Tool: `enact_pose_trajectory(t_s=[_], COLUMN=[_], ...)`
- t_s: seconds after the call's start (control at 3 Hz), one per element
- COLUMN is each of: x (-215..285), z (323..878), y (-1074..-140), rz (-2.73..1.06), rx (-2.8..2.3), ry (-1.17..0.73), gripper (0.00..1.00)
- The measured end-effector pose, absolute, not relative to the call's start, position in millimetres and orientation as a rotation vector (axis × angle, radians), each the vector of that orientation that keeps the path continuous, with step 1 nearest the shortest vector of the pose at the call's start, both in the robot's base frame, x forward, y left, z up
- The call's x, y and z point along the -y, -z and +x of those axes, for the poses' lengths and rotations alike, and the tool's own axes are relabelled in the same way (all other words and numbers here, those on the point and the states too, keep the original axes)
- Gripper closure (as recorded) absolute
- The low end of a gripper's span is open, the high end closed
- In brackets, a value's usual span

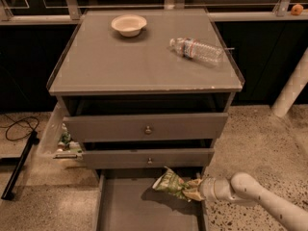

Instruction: Place green jalapeno chip bag into bottom drawer

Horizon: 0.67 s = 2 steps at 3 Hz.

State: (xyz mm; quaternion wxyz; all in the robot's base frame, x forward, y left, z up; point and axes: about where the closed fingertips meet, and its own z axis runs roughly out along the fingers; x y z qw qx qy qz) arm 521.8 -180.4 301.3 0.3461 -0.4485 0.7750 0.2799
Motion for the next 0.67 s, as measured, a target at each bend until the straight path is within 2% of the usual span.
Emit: enact_pose_trajectory(t_s=[0.67], x=[148], z=[516], y=[-200], rz=[-1.149], rx=[-2.036], ry=[-0.815], gripper=[1.00])
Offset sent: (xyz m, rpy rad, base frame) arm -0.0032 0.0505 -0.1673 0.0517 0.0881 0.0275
